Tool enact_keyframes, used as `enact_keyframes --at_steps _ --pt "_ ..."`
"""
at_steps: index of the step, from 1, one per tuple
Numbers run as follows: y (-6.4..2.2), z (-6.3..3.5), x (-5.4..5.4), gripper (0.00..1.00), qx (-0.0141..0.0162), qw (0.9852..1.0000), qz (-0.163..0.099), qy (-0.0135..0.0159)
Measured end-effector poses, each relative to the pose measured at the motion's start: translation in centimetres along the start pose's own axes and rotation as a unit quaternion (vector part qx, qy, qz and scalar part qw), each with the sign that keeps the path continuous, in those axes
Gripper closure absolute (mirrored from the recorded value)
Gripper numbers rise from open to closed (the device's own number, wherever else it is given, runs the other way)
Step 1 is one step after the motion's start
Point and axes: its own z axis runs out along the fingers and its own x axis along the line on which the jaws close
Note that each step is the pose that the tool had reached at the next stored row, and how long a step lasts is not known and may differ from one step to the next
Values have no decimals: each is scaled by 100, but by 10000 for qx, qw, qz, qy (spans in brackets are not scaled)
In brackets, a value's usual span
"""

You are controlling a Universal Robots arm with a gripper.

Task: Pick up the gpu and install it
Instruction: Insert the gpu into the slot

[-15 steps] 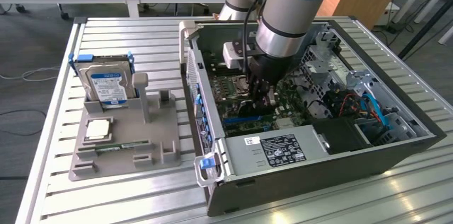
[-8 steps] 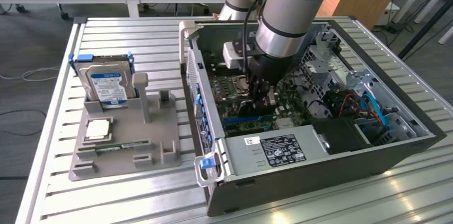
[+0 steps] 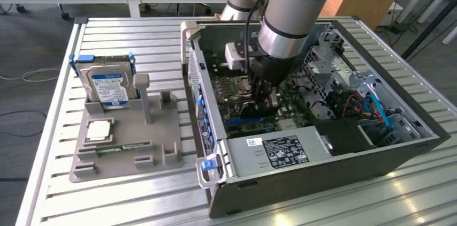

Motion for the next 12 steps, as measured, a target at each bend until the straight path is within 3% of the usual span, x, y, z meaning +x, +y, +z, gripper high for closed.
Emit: enact_keyframes --at_steps 12 --pt "1 20 1 73 -1 10000 2 0"
